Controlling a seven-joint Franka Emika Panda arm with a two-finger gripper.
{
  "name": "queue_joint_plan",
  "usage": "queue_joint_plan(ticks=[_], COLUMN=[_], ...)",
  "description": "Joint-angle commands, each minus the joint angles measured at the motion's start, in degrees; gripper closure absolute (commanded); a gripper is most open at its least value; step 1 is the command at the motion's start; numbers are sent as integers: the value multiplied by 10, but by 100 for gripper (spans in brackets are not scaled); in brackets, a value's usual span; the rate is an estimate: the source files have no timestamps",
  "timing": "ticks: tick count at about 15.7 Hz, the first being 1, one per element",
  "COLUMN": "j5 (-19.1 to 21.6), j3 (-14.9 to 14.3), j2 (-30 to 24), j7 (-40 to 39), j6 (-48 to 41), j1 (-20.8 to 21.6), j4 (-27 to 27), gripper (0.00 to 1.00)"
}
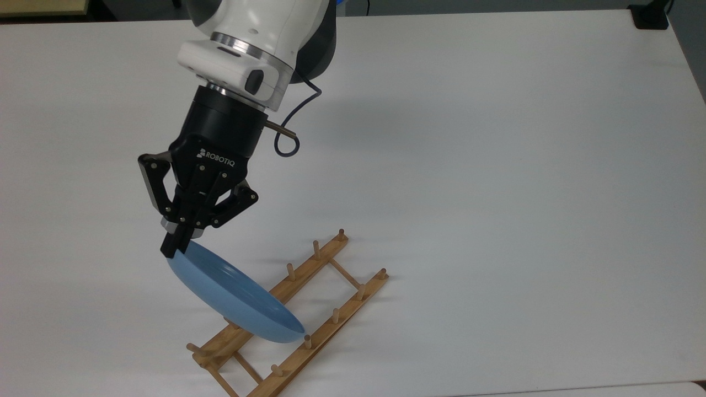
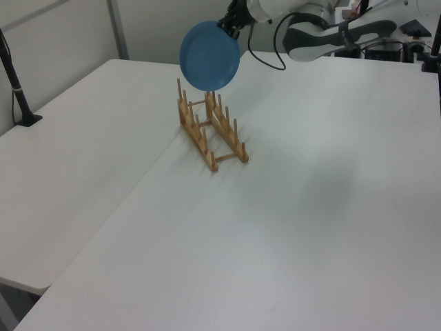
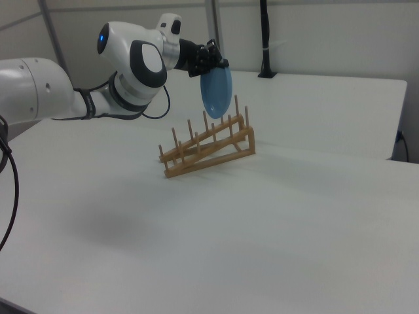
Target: Place plate in plate rack
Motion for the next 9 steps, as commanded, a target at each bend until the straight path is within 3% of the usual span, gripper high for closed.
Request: queue_joint_plan(ticks=[1, 9], j5=[-19, -19], j3=[-11, -40], j2=[7, 74], j7=[20, 31], j6=[-13, -14], j1=[6, 7], j4=[20, 75], gripper=[100, 100])
